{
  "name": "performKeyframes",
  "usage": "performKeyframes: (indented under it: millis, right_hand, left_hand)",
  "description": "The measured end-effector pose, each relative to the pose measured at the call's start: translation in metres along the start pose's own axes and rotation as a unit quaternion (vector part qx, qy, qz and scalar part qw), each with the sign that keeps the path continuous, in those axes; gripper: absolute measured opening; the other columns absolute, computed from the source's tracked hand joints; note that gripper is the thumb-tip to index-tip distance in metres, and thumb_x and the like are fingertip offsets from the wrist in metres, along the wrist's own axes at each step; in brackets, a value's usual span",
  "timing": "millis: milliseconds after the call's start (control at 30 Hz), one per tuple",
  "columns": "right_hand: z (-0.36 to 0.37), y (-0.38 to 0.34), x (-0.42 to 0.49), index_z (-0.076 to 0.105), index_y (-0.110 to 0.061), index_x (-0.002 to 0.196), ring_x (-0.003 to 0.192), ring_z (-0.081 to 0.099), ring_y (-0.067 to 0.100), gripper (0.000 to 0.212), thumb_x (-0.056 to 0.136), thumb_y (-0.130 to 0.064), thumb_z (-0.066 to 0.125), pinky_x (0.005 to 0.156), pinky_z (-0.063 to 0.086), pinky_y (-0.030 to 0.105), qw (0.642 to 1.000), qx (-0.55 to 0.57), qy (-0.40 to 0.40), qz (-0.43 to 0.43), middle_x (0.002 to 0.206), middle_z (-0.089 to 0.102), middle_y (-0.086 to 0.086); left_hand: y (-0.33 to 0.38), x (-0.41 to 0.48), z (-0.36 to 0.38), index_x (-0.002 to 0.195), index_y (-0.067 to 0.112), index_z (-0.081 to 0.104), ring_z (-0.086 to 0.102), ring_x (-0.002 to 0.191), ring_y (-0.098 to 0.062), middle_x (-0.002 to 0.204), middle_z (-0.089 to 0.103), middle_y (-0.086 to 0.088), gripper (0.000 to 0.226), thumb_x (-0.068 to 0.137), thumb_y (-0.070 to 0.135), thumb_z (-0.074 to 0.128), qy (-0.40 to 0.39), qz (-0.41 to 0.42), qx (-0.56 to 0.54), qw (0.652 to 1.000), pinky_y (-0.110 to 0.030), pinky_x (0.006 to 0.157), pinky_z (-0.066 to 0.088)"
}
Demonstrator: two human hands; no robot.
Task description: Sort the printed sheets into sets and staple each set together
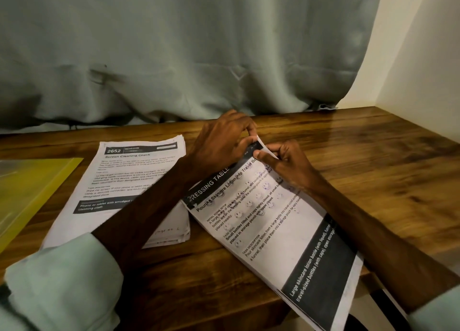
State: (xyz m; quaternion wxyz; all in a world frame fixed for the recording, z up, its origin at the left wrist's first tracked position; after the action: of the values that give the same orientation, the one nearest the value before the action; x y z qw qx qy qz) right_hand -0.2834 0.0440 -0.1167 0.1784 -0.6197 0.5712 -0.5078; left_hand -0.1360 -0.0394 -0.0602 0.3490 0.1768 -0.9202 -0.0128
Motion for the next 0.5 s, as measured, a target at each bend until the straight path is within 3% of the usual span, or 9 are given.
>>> performKeyframes:
  millis: [67,133,267,500]
  right_hand:
    - [-0.0010,0.0016,0.0005,0.077,-0.004,0.091,0.072,0.074,0.034,0.017,0.099,-0.014,0.066,0.058,0.056,0.043,1.000,-0.004,-0.001,0.000,0.084,0.078,0.011]
    - [-0.0015,0.0022,0.0007,0.077,-0.004,0.091,0.074,0.073,0.039,0.017,0.099,-0.015,0.066,0.060,0.056,0.047,1.000,-0.002,-0.001,0.000,0.086,0.078,0.014]
    - [0.0001,-0.0009,-0.0012,0.078,-0.009,0.090,0.071,0.073,0.026,0.016,0.099,-0.013,0.065,0.059,0.055,0.037,1.000,0.019,-0.002,0.007,0.085,0.079,0.011]
    - [0.0005,-0.0029,-0.0025,0.077,-0.007,0.093,0.069,0.075,0.022,0.014,0.099,-0.011,0.064,0.056,0.056,0.024,1.000,0.025,-0.006,0.012,0.085,0.079,0.004]
  left_hand:
    - [-0.0014,0.0004,0.0020,0.102,0.030,0.066,0.057,0.100,-0.007,0.108,0.064,0.009,0.006,0.098,0.034,0.064,-0.005,-0.025,-0.003,1.000,-0.026,0.080,0.041]
    - [-0.0019,0.0006,0.0022,0.104,0.027,0.068,0.059,0.093,-0.010,0.102,0.066,0.006,0.010,0.099,0.034,0.063,-0.007,-0.036,-0.008,0.999,-0.026,0.077,0.041]
    - [-0.0010,0.0004,0.0007,0.106,0.022,0.072,0.066,0.087,-0.012,0.100,0.074,0.005,0.014,0.100,0.031,0.063,-0.006,-0.036,-0.041,0.998,-0.036,0.078,0.053]
    - [-0.0022,0.0004,0.0031,0.105,0.022,0.072,0.068,0.085,-0.013,0.098,0.075,0.005,0.012,0.099,0.029,0.065,-0.008,-0.069,-0.062,0.996,-0.039,0.077,0.058]
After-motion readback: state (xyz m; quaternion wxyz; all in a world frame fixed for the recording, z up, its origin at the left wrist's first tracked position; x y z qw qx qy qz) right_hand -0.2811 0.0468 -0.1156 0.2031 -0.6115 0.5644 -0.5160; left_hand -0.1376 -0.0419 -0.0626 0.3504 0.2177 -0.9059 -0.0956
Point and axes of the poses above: each hand's wrist, its own x-axis towards the middle knuckle, its own z-axis out of the palm, y = z × x, the point moved 4 cm from there along x, towards the middle knuckle
